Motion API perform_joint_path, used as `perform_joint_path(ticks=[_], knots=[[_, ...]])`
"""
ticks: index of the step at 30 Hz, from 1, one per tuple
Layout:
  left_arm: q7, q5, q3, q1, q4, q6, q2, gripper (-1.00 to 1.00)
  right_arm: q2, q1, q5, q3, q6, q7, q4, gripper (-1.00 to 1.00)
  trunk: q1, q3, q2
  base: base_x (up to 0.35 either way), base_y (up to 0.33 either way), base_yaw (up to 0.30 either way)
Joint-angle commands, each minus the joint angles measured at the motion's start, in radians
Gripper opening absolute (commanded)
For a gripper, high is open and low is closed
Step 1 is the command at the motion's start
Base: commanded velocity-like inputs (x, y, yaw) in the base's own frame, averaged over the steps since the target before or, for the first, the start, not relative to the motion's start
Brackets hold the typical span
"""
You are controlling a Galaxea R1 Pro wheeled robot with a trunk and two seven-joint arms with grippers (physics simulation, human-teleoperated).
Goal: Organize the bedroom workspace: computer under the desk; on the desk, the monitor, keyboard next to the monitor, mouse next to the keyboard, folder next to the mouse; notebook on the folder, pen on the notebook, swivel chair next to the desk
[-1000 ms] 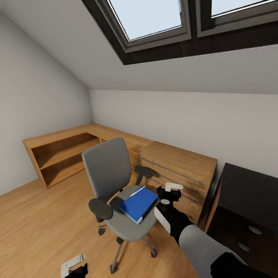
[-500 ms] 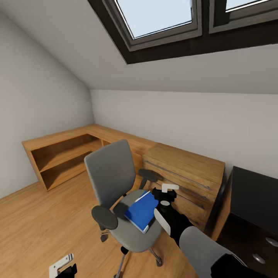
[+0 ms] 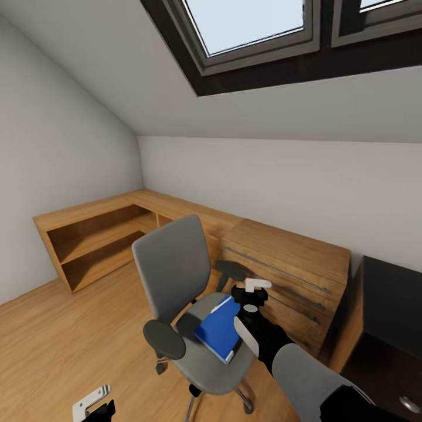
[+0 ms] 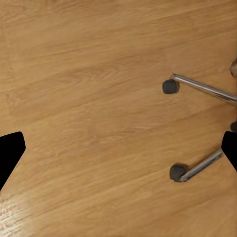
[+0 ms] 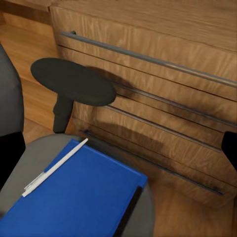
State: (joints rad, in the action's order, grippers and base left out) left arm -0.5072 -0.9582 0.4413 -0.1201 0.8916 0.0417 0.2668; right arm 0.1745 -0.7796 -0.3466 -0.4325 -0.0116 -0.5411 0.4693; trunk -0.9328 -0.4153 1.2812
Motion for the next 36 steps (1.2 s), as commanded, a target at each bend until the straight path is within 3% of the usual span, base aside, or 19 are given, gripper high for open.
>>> perform_joint_path(ticks=[1, 24, 26, 30, 34, 36], knots=[[-0.007, -0.008, 0.006, -0.001, 0.001, 0.004, 0.002, 1.00, 0.000, -0.001, -0.007, -0.005, -0.002, -0.007, 0.000, 1.00, 0.000, -0.001, 0.001, 0.045, 0.019, 0.000], [0.001, -0.008, 0.006, -0.001, 0.001, 0.005, 0.002, 1.00, 0.000, -0.001, -0.017, 0.000, 0.001, 0.020, -0.006, 1.00, 0.000, -0.001, 0.001, 0.260, 0.084, 0.000], [0.005, -0.009, 0.005, -0.001, 0.001, 0.005, 0.002, 1.00, 0.000, -0.001, -0.046, 0.001, 0.015, 0.020, -0.010, 1.00, 0.000, -0.001, 0.001, 0.228, 0.141, 0.000], [0.008, -0.010, 0.004, -0.001, 0.001, 0.004, 0.003, 1.00, 0.000, -0.001, -0.211, 0.002, 0.115, 0.020, -0.014, 1.00, 0.000, -0.001, 0.001, 0.081, 0.048, 0.000], [0.008, -0.010, 0.004, -0.001, 0.001, 0.005, 0.003, 1.00, 0.000, -0.001, -0.304, 0.004, 0.225, 0.017, -0.014, 1.00, 0.000, -0.001, 0.001, 0.027, 0.053, 0.000], [0.008, -0.010, 0.004, -0.001, 0.001, 0.005, 0.003, 1.00, 0.000, -0.002, -0.318, 0.005, 0.272, 0.014, -0.014, 1.00, 0.000, -0.001, 0.001, 0.051, 0.163, 0.000]])
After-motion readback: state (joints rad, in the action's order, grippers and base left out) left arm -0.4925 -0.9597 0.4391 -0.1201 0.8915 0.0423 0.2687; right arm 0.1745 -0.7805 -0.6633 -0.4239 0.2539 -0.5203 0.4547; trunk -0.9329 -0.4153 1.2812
